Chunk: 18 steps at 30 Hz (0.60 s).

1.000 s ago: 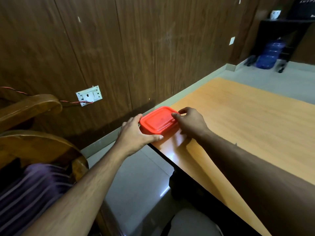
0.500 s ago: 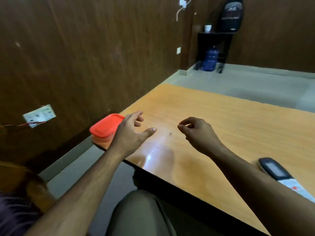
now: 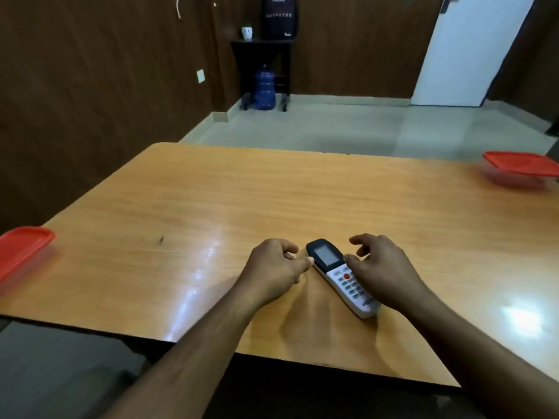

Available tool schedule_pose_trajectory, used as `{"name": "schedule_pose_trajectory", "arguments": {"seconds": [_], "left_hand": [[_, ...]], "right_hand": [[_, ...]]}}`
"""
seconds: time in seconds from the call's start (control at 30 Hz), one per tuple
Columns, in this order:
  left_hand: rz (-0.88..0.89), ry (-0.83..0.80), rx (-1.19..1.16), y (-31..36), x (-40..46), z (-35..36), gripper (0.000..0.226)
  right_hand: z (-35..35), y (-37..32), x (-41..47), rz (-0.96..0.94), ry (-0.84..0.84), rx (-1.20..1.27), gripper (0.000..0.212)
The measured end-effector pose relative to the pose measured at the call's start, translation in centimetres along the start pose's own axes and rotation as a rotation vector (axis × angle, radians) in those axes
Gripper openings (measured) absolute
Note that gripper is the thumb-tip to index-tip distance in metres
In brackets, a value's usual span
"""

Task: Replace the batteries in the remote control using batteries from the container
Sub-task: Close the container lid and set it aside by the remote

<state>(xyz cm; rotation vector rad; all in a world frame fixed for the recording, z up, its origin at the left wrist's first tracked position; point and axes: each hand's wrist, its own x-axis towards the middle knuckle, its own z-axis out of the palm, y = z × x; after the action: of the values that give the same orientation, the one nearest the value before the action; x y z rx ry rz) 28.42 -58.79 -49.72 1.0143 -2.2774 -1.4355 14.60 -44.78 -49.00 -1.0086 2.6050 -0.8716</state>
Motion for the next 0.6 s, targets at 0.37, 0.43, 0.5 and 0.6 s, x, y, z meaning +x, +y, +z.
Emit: {"name": "schedule_pose_trajectory", "arguments": {"seconds": [0.37, 0.43, 0.5, 0.6], "left_hand": [[-0.072, -0.009, -0.002, 1.4, 0.3, 3.5, 0.015], [-0.075, -0.021, -0.015, 1.6, 0.1, 3.8, 0.019], [-0.090, -0.027, -0.062, 1.7, 0.1, 4.0, 0.024], [-0.088, -0.030, -0.099, 2.0, 0.5, 4.0, 0.031]], "right_hand": [[-0.4, 1.8, 0.1, 0.048, -0.174, 0.114, 0.023], [-0.2, 1.3, -0.4, 0.044, -0.181, 0.132, 0.024], [0.0, 1.0, -0.8, 0.040, -0.180, 0.161, 0.025], [0.4, 0.7, -0.8, 0.052, -0.175, 0.237, 0.022]]}}
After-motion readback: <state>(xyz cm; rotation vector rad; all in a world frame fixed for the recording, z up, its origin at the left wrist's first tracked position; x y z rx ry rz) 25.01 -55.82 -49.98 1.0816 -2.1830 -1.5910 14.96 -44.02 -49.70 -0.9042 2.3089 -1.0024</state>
